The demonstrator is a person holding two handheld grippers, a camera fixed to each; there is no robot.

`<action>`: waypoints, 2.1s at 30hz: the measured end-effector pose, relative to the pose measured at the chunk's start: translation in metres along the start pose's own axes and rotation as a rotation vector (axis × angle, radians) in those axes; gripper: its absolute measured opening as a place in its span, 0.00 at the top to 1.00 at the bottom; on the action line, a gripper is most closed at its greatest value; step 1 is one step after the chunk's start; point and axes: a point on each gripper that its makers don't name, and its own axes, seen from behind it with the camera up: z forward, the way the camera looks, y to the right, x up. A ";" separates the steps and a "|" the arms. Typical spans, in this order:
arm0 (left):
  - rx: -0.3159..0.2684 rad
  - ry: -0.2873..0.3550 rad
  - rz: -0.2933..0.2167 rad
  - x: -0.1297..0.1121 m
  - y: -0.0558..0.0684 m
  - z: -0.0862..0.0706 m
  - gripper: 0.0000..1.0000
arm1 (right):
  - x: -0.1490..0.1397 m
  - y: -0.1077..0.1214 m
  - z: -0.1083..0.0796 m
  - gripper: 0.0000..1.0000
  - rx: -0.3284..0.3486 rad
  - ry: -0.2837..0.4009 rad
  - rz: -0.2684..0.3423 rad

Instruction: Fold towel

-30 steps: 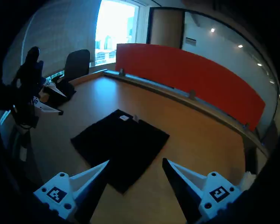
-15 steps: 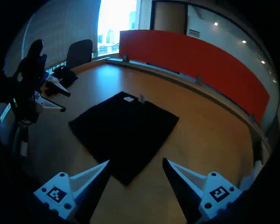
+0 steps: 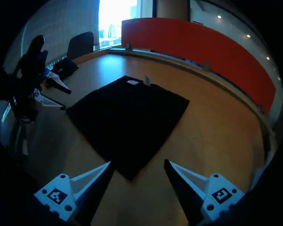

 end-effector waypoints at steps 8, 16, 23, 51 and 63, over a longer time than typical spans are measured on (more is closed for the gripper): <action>-0.020 -0.033 -0.005 -0.014 0.006 0.008 0.03 | -0.015 -0.004 0.009 0.01 0.009 -0.031 0.002; -0.037 -0.050 -0.006 -0.018 0.011 0.013 0.03 | -0.019 -0.005 0.011 0.06 0.017 -0.044 0.001; -0.050 -0.060 0.001 -0.022 0.017 0.015 0.04 | -0.023 -0.010 0.013 0.20 0.037 -0.057 0.007; -0.034 -0.084 0.009 -0.023 0.027 0.015 0.47 | -0.028 -0.011 0.018 0.71 0.038 -0.070 0.018; -0.014 -0.101 -0.002 -0.024 0.026 0.015 0.83 | -0.028 -0.013 0.017 0.82 0.043 -0.086 0.034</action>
